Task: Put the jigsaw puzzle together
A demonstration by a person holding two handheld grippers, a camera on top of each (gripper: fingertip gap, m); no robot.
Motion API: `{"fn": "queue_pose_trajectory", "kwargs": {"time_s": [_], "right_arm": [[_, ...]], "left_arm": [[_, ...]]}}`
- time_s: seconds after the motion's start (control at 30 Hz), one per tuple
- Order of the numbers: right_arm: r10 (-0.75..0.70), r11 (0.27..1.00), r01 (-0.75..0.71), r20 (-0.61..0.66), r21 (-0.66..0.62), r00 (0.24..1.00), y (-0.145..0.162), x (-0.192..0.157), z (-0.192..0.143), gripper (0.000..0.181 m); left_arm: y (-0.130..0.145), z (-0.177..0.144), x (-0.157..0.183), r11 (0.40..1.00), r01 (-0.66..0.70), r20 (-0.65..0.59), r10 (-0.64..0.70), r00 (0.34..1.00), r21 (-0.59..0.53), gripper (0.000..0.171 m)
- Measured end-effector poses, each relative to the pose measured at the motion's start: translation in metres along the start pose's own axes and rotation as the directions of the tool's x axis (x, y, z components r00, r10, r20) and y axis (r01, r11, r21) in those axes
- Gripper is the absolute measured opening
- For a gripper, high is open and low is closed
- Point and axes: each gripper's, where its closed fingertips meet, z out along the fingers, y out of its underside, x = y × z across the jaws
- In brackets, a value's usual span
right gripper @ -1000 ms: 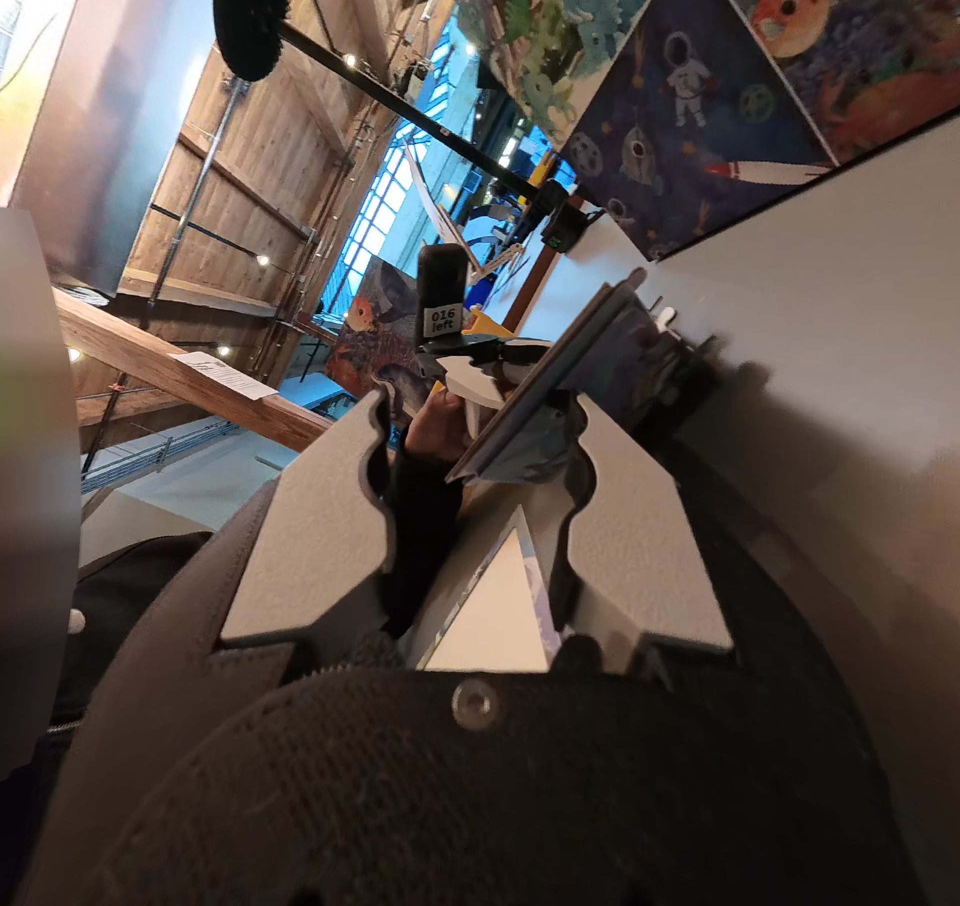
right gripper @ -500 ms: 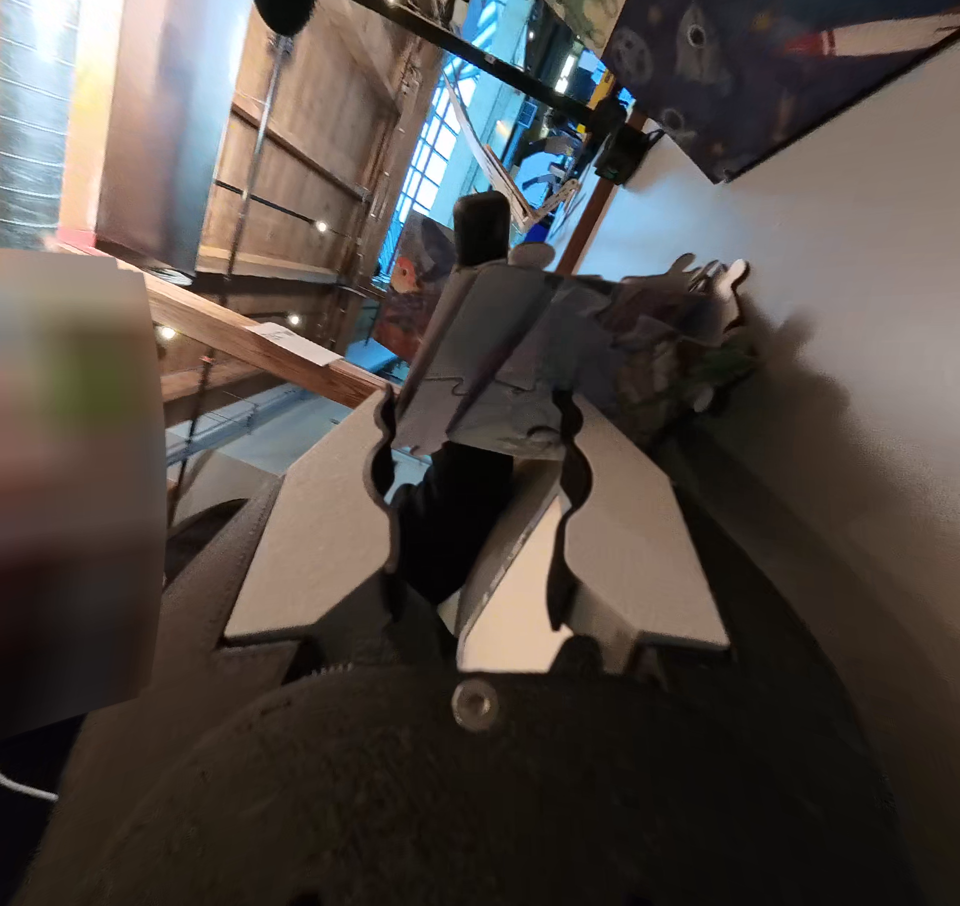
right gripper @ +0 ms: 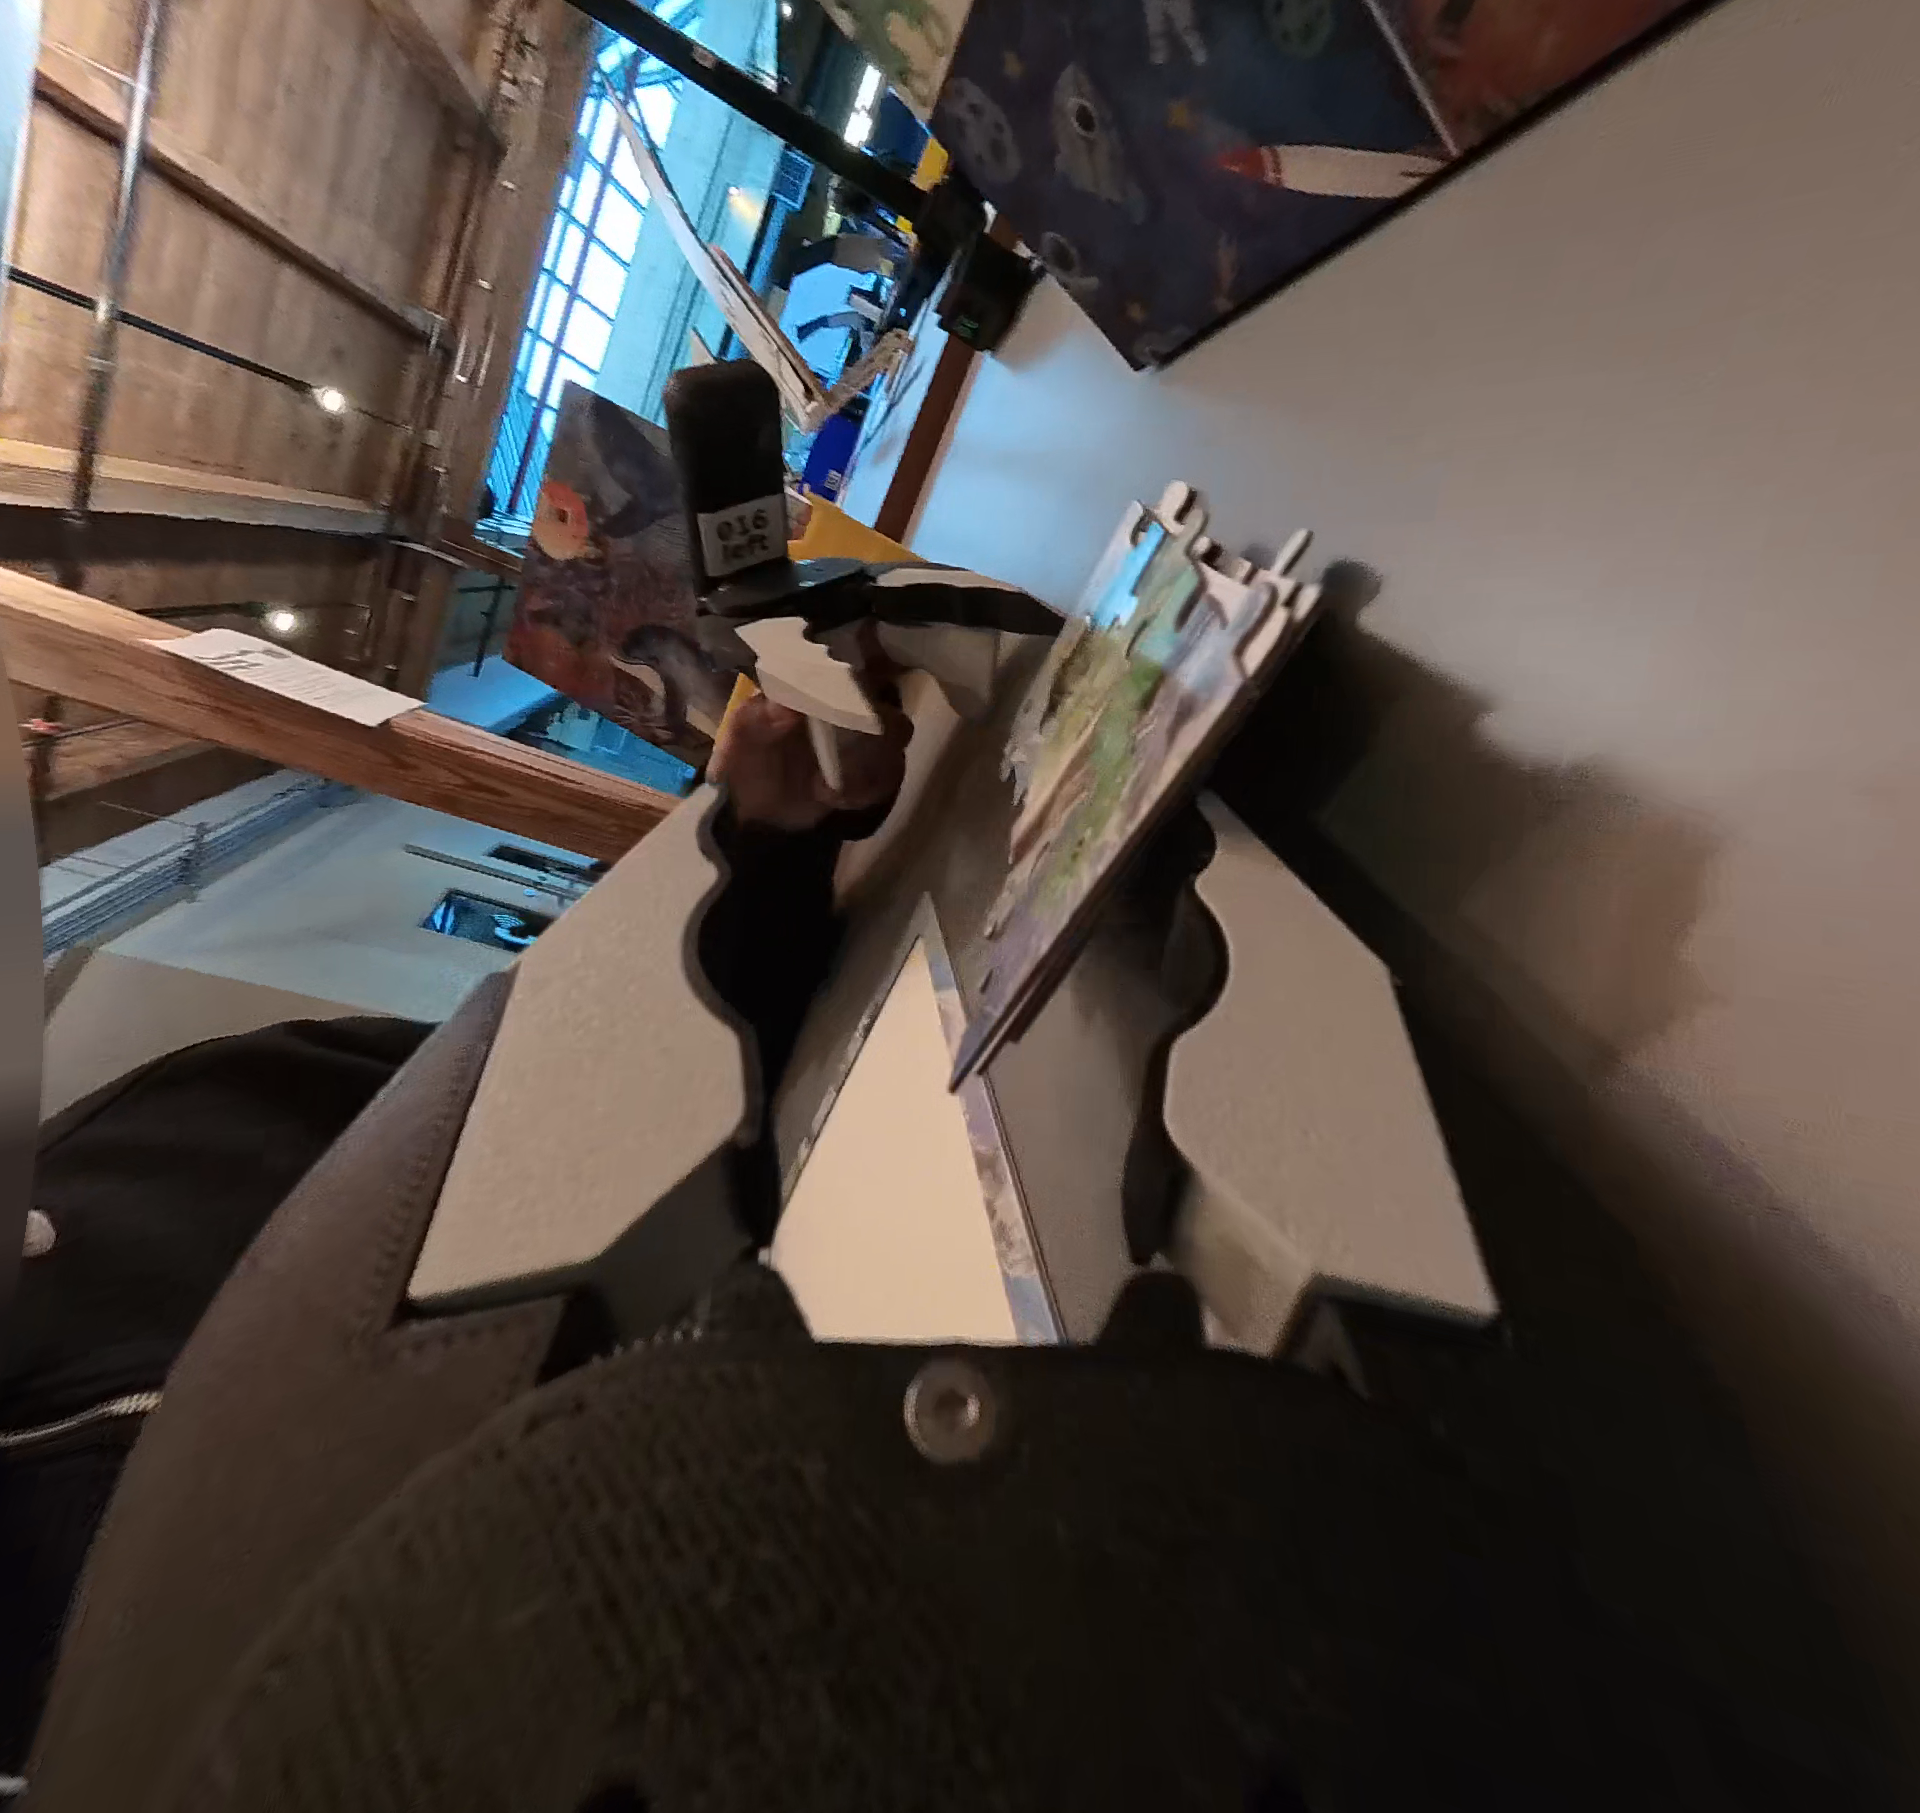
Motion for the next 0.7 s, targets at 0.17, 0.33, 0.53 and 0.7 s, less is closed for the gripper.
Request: {"fn": "queue_pose_trajectory", "kwargs": {"time_s": [0.17, 0.33, 0.53, 0.7], "right_arm": [[-0.048, 0.998, 0.045, -0.062, -0.041, 0.997, 0.006, 0.008, 0.002, 0.049], [-0.169, 0.985, 0.164, -0.110, -0.049, 0.980, 0.003, 0.007, 0.002, 0.013], [-0.444, 0.895, 0.446, -0.110, -0.005, 0.889, -0.011, -0.028, -0.005, 0.004], [-0.604, 0.796, 0.605, -0.038, -0.001, 0.796, -0.006, -0.059, -0.008, 0.003]], "left_arm": [[0.001, 0.001, 0.001, 1.000, -0.016, 0.008, 0.016, 1.000, -0.007, 0.080], [0.002, 0.002, 0.002, 1.000, -0.028, 0.000, 0.028, 1.000, -0.014, 0.082], [-0.015, -0.007, 0.012, 0.993, -0.087, -0.058, 0.092, 0.994, 0.086, 0.095], [-0.011, 0.004, 0.009, 0.976, -0.202, -0.027, 0.205, 0.978, 0.087, 0.112]]}}
